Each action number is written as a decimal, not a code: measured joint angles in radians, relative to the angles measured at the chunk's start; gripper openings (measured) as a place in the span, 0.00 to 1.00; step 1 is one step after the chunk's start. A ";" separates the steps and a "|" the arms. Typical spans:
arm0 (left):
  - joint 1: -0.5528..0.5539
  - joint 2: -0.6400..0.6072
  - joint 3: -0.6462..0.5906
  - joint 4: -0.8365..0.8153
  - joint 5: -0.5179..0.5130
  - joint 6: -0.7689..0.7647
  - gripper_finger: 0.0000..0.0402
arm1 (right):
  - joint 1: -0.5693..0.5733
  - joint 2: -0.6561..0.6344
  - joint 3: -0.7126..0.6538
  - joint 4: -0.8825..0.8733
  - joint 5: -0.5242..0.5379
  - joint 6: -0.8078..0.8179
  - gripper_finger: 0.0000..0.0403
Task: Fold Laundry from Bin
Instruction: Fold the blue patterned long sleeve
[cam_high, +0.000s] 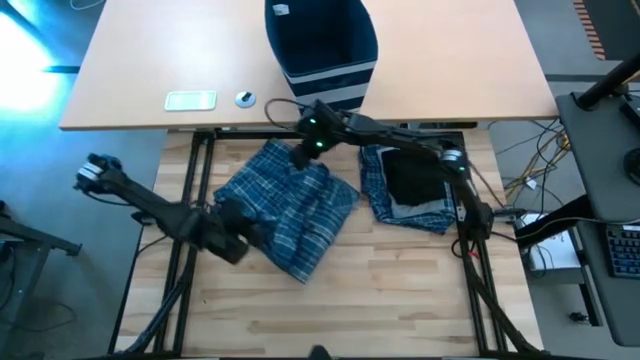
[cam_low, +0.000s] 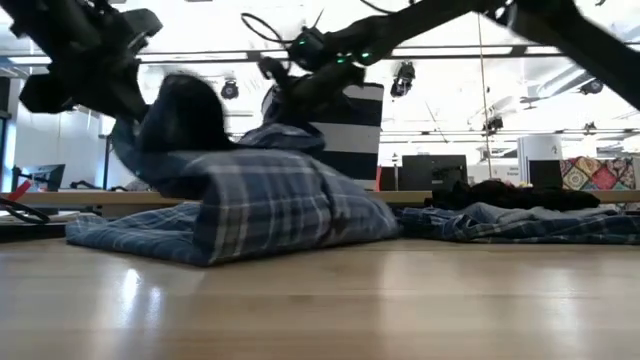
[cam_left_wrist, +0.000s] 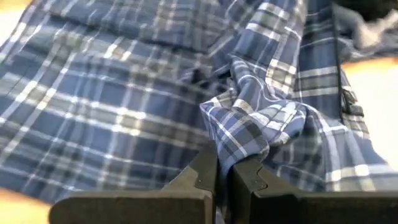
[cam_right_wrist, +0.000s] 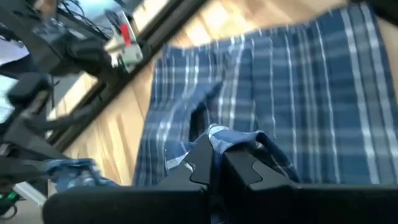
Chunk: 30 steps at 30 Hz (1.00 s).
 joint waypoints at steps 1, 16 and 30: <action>0.008 -0.050 -0.027 -0.003 0.013 -0.003 0.00 | -0.003 0.037 0.059 -0.012 -0.002 -0.003 0.02; 0.163 -0.425 -0.043 -0.405 -0.024 -0.108 0.00 | -0.051 0.283 0.347 0.085 -0.008 -0.102 0.02; 0.166 -0.414 0.064 -0.710 0.005 -0.213 0.00 | -0.043 0.288 0.313 0.484 0.073 -0.142 0.02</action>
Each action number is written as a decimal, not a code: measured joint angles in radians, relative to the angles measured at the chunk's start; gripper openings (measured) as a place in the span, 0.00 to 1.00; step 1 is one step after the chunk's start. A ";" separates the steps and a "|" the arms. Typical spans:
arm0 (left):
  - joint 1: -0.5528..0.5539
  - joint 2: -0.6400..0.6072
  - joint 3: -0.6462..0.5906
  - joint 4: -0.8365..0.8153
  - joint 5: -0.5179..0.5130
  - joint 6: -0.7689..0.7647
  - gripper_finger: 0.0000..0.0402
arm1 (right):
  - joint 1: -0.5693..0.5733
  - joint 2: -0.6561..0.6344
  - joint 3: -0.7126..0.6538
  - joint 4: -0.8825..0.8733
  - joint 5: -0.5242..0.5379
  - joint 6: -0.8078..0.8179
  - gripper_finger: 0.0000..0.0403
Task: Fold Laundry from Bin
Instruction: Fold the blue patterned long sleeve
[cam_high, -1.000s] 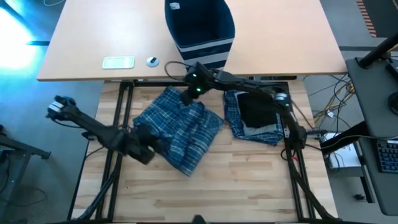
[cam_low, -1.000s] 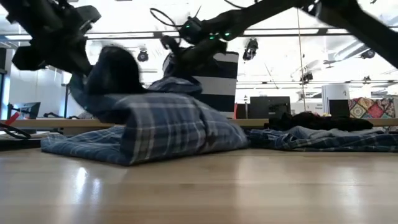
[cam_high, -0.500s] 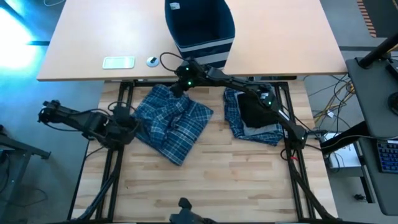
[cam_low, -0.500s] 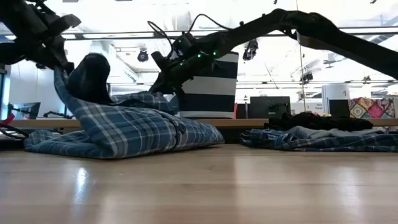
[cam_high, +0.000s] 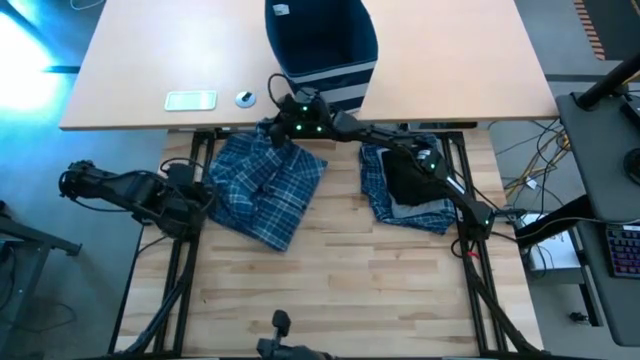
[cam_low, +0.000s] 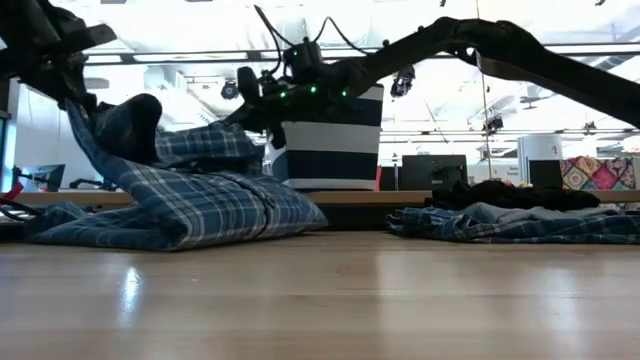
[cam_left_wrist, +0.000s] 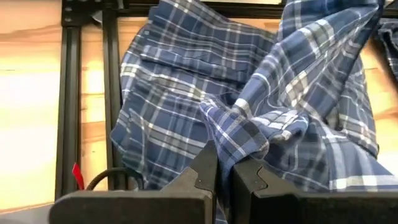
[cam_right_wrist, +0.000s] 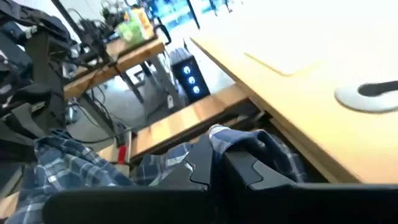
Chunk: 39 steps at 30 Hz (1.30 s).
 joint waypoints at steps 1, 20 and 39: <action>0.000 0.001 0.000 -0.001 0.000 -0.004 0.00 | 0.002 0.002 -0.015 0.038 0.000 0.004 0.02; 0.001 -0.003 0.112 -0.006 0.056 0.091 0.00 | 0.046 0.059 -0.034 0.376 0.071 0.087 0.02; 0.071 0.042 -0.060 -0.006 0.105 -0.038 0.01 | 0.064 0.212 -0.034 0.379 0.148 0.189 0.10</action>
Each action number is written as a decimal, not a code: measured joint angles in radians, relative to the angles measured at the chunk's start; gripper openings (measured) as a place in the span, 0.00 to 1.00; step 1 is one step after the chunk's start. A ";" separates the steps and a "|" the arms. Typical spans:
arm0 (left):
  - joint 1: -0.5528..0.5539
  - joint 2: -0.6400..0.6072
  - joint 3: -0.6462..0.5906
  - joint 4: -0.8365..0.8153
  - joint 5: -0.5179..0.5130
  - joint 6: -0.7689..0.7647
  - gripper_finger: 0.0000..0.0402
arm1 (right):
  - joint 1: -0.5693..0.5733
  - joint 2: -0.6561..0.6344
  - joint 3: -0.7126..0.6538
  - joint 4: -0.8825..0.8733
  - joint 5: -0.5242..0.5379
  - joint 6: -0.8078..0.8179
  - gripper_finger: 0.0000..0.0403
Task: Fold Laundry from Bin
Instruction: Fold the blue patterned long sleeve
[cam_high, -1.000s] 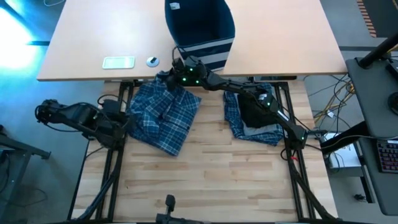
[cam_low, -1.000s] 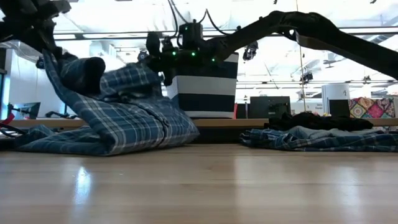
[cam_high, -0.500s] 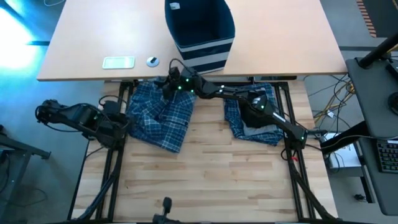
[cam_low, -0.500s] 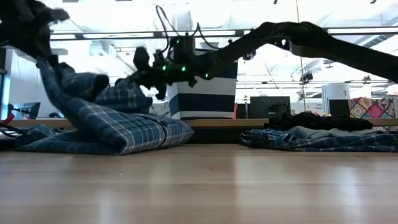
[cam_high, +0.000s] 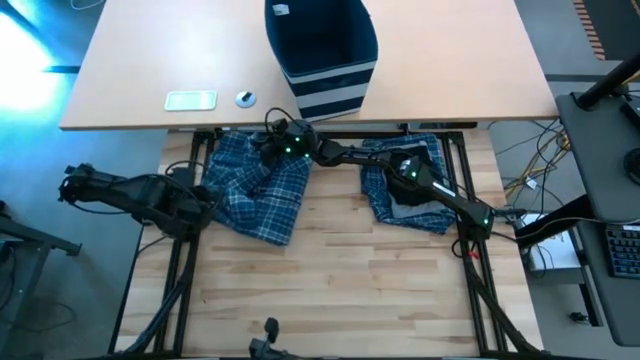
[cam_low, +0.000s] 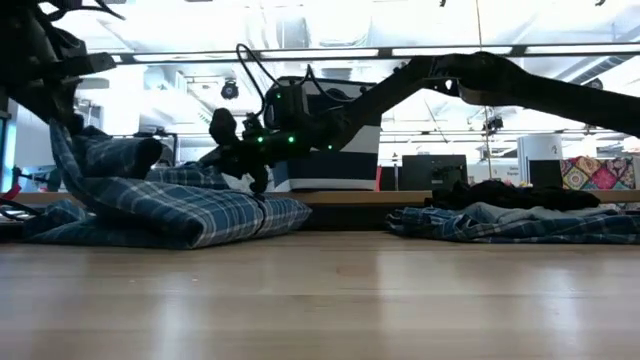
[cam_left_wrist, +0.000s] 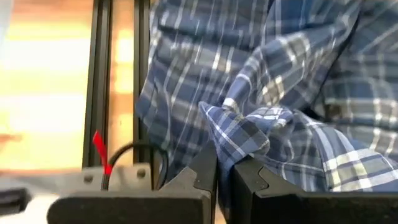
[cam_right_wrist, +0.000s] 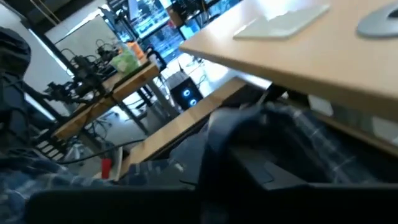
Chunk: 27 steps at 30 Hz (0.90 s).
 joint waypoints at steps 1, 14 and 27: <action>0.005 0.001 -0.002 0.001 0.018 0.001 0.02 | 0.000 0.000 0.000 -0.009 -0.005 0.013 0.13; 0.013 -0.010 0.124 0.000 0.225 0.133 0.47 | -0.045 -0.180 0.064 -0.665 -0.211 -0.104 0.57; 0.013 0.006 0.369 0.003 0.131 0.424 0.66 | 0.155 -0.278 -0.010 -1.112 -0.110 -0.644 0.59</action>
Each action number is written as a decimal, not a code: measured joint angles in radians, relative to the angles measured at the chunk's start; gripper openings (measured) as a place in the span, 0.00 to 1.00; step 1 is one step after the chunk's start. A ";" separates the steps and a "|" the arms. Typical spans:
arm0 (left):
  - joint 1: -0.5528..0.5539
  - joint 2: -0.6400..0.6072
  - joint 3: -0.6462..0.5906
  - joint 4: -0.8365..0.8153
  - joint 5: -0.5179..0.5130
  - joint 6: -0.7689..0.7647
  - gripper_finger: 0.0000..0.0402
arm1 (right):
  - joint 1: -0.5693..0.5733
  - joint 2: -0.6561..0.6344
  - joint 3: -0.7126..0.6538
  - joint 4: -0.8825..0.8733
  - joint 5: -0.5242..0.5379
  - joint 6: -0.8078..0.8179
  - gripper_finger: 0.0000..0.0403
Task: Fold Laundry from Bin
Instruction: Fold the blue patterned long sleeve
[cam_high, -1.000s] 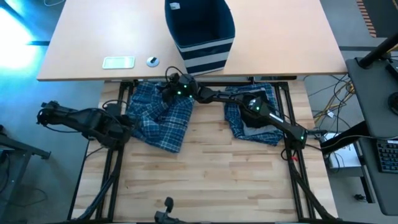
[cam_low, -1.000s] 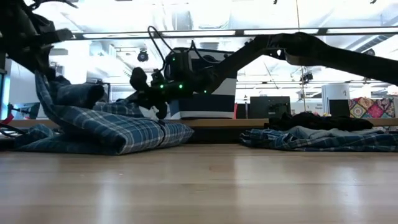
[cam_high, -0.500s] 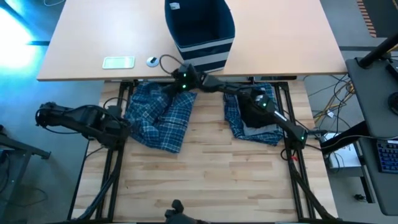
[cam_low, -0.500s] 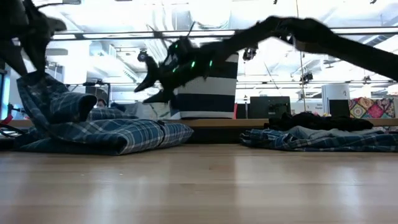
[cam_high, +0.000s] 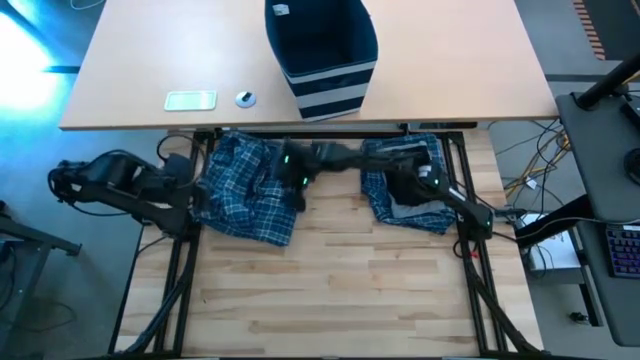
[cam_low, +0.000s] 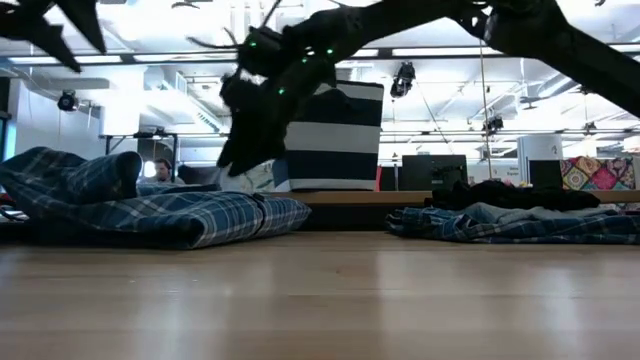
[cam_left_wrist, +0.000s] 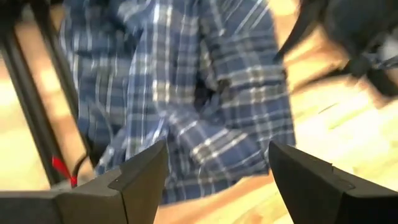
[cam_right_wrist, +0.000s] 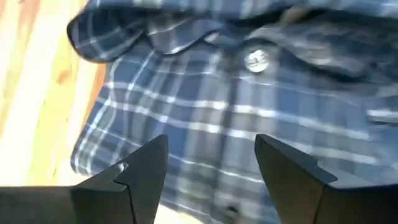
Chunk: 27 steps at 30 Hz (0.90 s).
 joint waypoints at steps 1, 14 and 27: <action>0.000 0.007 0.016 0.008 -0.016 0.026 0.66 | 0.021 0.005 -0.015 0.012 0.033 0.014 0.59; -0.004 0.112 0.046 0.148 -0.047 0.262 0.64 | 0.157 0.035 -0.116 -0.410 0.228 0.192 0.69; -0.184 0.213 -0.288 0.777 0.054 0.619 0.63 | 0.346 -0.397 -0.366 -0.418 0.217 0.583 0.71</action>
